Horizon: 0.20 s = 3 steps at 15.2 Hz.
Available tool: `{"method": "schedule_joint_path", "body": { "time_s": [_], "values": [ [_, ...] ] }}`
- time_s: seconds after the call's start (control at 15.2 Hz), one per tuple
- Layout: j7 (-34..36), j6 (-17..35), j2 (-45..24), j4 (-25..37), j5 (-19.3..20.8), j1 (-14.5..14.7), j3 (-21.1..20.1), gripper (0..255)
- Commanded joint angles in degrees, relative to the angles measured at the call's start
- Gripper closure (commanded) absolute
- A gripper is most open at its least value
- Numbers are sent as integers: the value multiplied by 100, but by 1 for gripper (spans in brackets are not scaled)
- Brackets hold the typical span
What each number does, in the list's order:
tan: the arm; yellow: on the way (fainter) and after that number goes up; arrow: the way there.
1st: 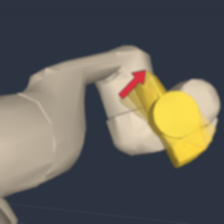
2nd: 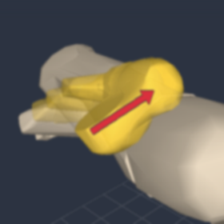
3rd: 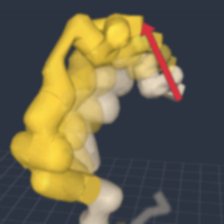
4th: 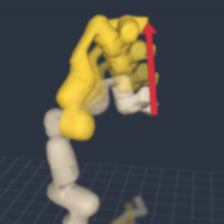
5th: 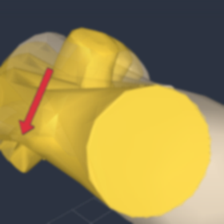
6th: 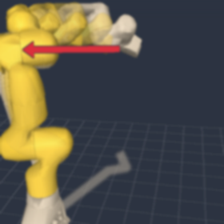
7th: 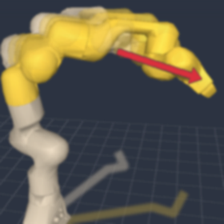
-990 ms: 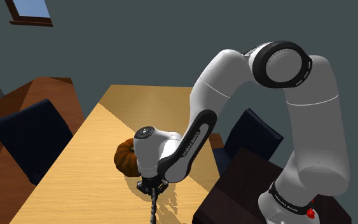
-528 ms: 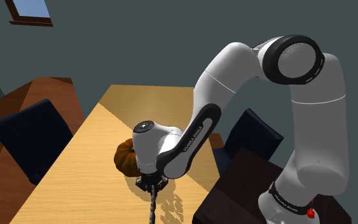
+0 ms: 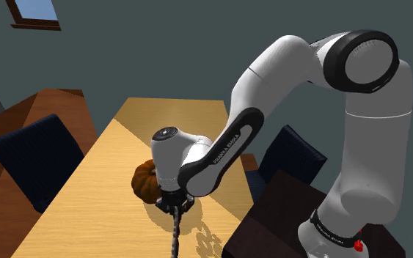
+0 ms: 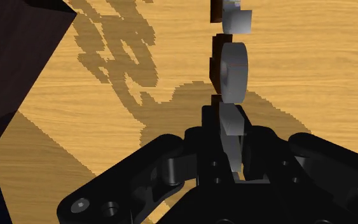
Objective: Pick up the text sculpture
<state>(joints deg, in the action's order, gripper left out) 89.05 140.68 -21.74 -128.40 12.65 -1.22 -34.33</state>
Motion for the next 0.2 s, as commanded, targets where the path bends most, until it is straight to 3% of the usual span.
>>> {"method": "schedule_joint_path", "body": {
  "time_s": [0.0,0.13],
  "values": [
    [-77,-117,142,-8,-119,-67,-82,255],
    [-83,-126,154,-8,-129,-71,-87,255]
  ]
}}
